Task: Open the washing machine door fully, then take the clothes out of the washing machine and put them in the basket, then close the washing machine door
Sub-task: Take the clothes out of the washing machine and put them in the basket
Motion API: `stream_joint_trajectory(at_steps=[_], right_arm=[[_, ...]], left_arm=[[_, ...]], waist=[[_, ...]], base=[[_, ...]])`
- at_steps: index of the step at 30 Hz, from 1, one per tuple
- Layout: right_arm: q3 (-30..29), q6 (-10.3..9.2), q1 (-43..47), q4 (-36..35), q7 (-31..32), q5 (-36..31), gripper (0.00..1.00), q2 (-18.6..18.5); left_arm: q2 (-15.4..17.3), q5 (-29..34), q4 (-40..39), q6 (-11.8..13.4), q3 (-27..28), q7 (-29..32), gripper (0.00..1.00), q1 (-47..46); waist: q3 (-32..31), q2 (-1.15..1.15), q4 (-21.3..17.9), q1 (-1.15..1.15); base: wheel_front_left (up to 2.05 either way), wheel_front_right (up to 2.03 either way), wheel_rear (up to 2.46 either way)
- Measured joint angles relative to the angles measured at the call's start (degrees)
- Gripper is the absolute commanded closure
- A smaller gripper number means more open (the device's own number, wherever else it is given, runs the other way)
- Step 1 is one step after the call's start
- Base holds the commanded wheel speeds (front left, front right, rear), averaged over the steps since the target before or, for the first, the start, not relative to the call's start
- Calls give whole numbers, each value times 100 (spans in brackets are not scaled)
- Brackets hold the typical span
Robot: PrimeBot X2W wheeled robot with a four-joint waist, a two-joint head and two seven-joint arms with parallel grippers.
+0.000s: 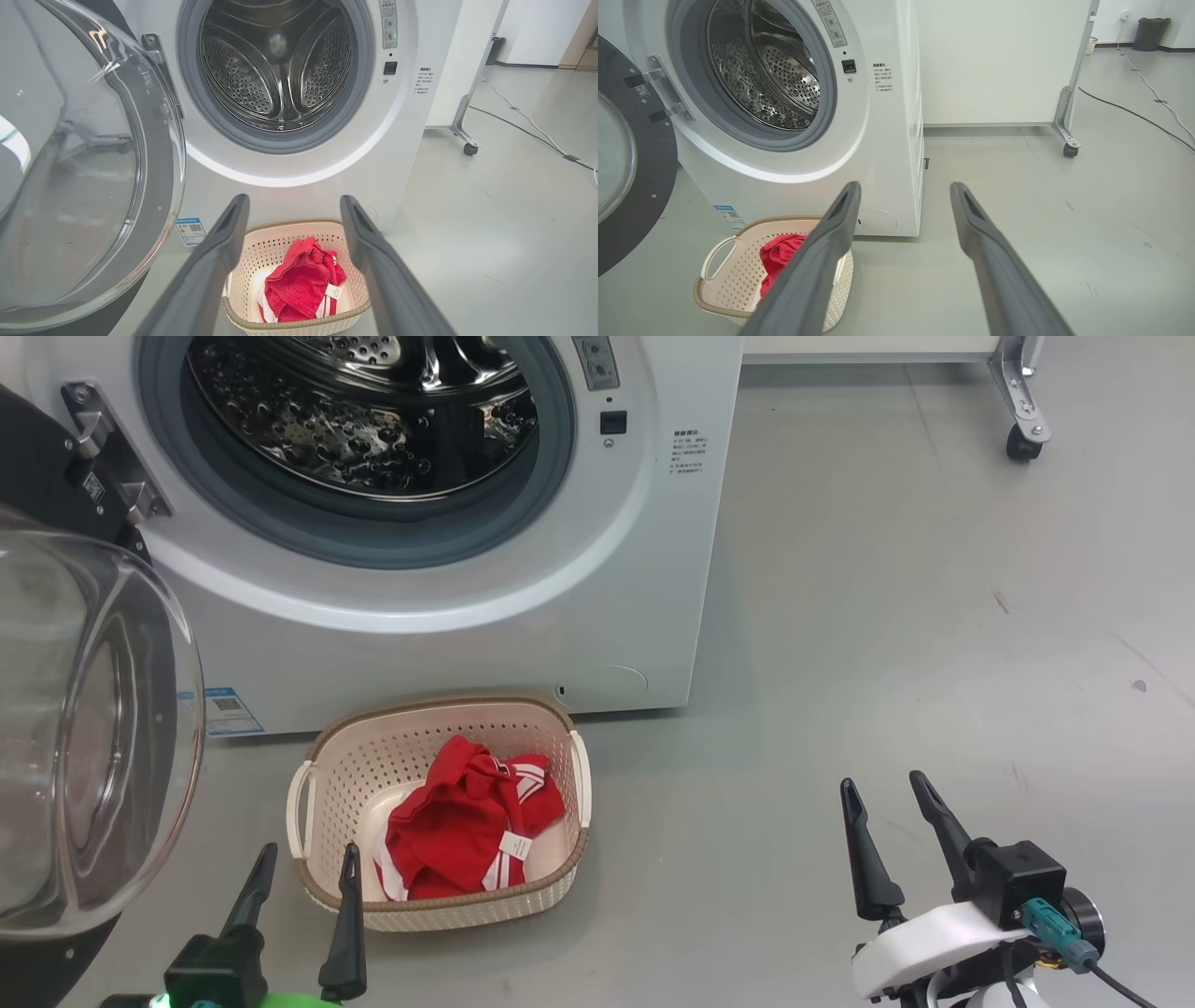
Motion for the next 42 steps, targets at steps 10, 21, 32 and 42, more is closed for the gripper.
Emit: stream_joint_trajectory(at_steps=[10, 21, 32, 42], right_arm=[[-24, -5, 0, 0, 0, 0, 0, 7], [-37, -7, 0, 0, 0, 0, 0, 8], [-38, -7, 2, -1, 0, 0, 0, 7], [-37, -8, 3, -4, 0, 0, 0, 4]], left_arm=[[-11, -9, -41, 2, 56, 44, 0, 2], [-13, -8, -126, 18, 84, 80, 0, 8], [-15, 9, -181, 42, 85, 100, 0, 31], [-19, 49, -187, 42, 86, 125, 0, 32]], waist=[[21, 0, 0, 0], [25, 0, -15, 0], [20, 0, -6, 0], [38, 0, 37, 0]], base=[[-74, 74, 0], [-27, 27, 0], [0, 0, 0], [0, 0, 0]])
